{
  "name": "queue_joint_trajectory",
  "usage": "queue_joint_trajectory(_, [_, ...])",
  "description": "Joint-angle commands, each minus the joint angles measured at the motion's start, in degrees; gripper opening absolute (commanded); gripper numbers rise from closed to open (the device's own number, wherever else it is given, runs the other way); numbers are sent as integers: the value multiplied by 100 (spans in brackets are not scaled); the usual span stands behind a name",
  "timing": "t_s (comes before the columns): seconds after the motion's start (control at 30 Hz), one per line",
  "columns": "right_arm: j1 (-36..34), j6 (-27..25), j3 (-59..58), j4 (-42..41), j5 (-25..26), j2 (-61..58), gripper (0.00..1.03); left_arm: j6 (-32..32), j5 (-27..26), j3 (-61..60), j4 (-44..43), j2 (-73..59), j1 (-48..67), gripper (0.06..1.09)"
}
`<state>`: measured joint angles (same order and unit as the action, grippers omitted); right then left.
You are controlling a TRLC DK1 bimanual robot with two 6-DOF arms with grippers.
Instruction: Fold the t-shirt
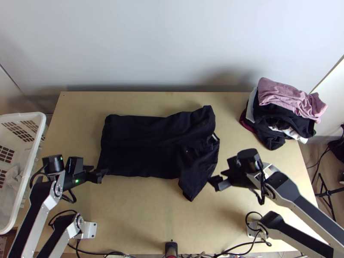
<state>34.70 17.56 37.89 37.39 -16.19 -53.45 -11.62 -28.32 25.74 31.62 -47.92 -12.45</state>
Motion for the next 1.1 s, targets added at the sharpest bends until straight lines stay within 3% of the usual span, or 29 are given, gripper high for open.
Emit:
queue_joint_trajectory(0.0, [397, 406, -344, 32, -324, 89, 98, -34, -16, -157, 205, 345, -74, 104])
queue_joint_trajectory(0.43, [1171, 968, -449, -557, -957, -790, 97, 204, 107, -34, -762, -631, -38, 104])
queue_joint_trajectory(0.7, [1760, 1127, -493, -1304, -983, -1818, 97, 248, 142, 19, -1140, -1228, 49, 104])
queue_joint_trajectory(0.9, [1725, 1302, -317, -2183, -957, -2451, 93, 265, 160, 37, -1316, -1474, 172, 104])
queue_joint_trajectory(1.0, [1733, 1320, -150, -2227, -930, -2653, 93, 265, 168, 54, -1386, -1641, 225, 104])
queue_joint_trajectory(1.03, [1742, 1320, -115, -2244, -886, -2679, 90, 274, 195, 54, -1448, -1703, 269, 103])
queue_joint_trajectory(1.07, [1777, 1302, -89, -2297, -702, -2679, 77, 318, 327, 45, -1580, -1817, 313, 102])
